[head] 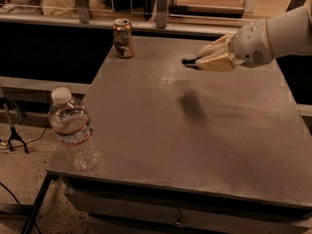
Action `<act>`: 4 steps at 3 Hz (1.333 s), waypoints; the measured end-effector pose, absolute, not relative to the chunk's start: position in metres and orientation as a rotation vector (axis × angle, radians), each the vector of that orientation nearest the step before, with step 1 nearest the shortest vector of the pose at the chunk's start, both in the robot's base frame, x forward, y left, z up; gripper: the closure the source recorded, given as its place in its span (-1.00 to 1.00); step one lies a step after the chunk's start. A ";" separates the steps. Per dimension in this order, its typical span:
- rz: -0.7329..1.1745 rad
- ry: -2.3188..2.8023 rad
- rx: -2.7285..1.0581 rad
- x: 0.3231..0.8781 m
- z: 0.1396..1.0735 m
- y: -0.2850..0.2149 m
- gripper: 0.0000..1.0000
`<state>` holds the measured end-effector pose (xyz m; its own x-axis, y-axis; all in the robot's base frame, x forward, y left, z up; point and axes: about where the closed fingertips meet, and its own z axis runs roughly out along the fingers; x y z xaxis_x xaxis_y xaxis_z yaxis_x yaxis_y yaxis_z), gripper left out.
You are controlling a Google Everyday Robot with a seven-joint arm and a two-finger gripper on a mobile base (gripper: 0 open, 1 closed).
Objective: Move rxbar blueberry near water bottle
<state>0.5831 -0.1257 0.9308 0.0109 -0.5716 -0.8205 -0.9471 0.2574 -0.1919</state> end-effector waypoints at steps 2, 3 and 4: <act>0.750 1.577 -1.549 0.521 0.906 -0.083 1.00; 0.824 1.487 -1.581 0.489 0.899 -0.059 1.00; 0.833 1.308 -1.622 0.461 0.910 -0.028 1.00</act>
Offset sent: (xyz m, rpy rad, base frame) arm -0.1196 0.0715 -0.0462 0.1090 0.1175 0.2996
